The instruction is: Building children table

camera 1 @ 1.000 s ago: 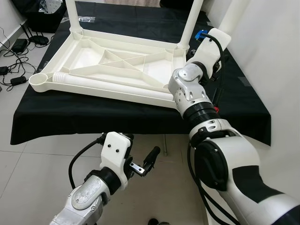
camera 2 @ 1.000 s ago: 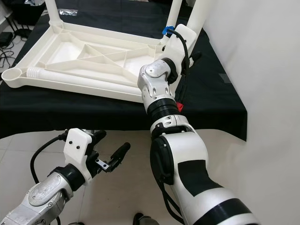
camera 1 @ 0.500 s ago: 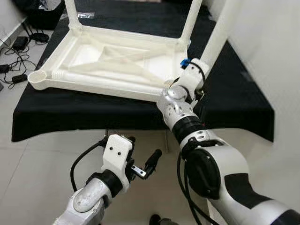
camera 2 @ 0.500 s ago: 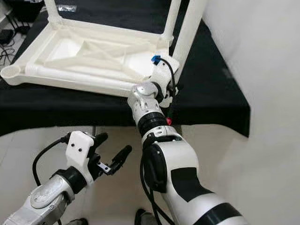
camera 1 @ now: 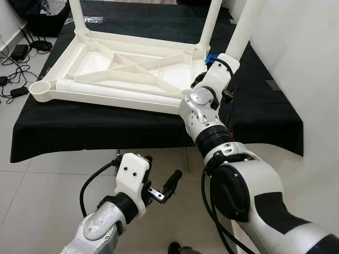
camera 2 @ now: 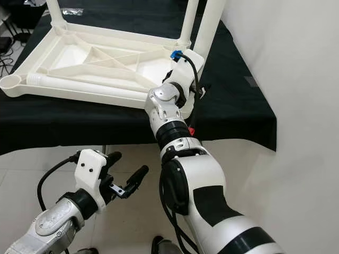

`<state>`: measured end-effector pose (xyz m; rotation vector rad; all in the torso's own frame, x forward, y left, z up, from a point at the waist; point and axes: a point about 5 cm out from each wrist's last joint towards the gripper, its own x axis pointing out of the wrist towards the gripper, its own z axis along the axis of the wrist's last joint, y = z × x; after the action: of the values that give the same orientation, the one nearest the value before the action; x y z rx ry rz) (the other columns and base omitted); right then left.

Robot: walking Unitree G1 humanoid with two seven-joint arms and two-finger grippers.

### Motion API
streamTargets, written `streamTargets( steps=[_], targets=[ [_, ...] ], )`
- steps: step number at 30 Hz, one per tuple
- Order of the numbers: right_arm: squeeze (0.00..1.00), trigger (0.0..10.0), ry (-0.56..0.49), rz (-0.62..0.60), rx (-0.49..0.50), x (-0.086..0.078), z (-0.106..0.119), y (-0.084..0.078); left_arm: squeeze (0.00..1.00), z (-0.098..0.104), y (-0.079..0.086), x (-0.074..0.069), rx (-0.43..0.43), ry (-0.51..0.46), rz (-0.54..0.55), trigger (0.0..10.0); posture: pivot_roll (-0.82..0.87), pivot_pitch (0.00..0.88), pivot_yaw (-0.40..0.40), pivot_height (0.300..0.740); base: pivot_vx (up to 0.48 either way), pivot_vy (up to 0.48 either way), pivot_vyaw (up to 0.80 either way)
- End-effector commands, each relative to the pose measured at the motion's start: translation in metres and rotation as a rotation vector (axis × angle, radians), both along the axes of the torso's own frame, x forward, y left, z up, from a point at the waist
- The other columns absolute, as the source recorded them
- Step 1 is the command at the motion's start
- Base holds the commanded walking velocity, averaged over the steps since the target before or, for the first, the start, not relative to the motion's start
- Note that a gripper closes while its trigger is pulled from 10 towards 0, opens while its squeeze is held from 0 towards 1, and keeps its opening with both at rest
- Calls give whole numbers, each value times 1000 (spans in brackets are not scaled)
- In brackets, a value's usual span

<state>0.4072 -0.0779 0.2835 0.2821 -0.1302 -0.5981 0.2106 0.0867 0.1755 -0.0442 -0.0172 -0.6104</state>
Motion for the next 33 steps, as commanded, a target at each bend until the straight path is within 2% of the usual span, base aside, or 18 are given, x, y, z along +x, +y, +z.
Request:
streamTargets(
  steps=[1, 4, 23, 24, 29, 33],
  targets=[
    [0, 10000, -29, 5, -28, -1, -1, 1, 0, -6, -1, -2, 17, 17, -10, 10000, 99, 205, -109, 740, 0, 0, 0],
    [0, 10000, -77, 43, -60, -3, 1, 2, 0, -7, -1, -1, 19, 18, -11, 10000, 99, 201, -107, 740, 0, 0, 0],
    [0, 10000, -114, 185, -154, -9, -13, -4, 0, -13, 1, 4, 28, 22, -11, 10000, 89, 188, -99, 740, 0, 0, 0],
    [0, 10000, -114, 185, -184, -13, -17, -10, 0, -14, 1, 6, 32, 20, -14, 10000, 89, 191, -99, 740, 0, 0, 0],
    [0, 10000, -116, 189, -200, -17, -20, -21, 0, -14, 1, 8, 40, 14, -18, 10000, 89, 189, -97, 740, 0, 0, 0],
    [0, 10000, -119, 248, -250, -24, -27, -27, 0, -16, 1, 10, 44, 13, -15, 10000, 91, 186, -100, 740, 0, 0, 0]
  ],
)
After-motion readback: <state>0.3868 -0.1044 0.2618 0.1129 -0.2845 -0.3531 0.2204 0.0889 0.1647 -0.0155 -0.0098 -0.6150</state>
